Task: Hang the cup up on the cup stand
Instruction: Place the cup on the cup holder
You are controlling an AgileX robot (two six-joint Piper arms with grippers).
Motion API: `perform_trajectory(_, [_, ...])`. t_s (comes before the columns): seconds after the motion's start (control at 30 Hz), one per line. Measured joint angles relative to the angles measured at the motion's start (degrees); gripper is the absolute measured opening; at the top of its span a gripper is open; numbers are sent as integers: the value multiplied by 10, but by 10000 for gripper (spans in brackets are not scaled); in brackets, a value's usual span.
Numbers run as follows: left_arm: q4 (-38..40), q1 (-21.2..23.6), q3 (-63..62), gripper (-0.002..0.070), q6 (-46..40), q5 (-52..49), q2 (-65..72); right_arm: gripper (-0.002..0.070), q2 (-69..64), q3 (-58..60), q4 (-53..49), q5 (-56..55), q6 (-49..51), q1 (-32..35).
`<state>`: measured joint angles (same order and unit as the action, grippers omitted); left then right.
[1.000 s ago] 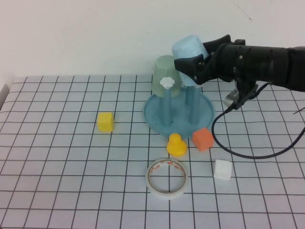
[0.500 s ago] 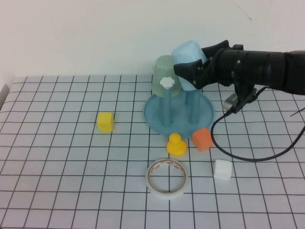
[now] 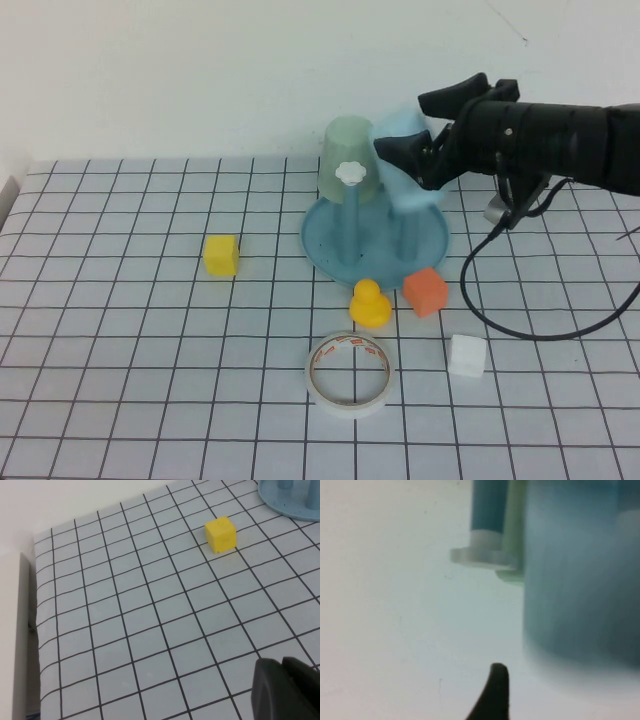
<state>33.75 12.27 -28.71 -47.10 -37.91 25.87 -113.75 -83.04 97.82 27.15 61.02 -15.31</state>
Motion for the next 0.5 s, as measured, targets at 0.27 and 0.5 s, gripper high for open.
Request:
perform_trajectory(0.27, [0,0,0,-1,0,0,0,692,0,0,0,54,-32,9])
perform_trajectory(0.5, [0,0,0,-1,0,-1,0,665,0,-14,-1,214,-90,35])
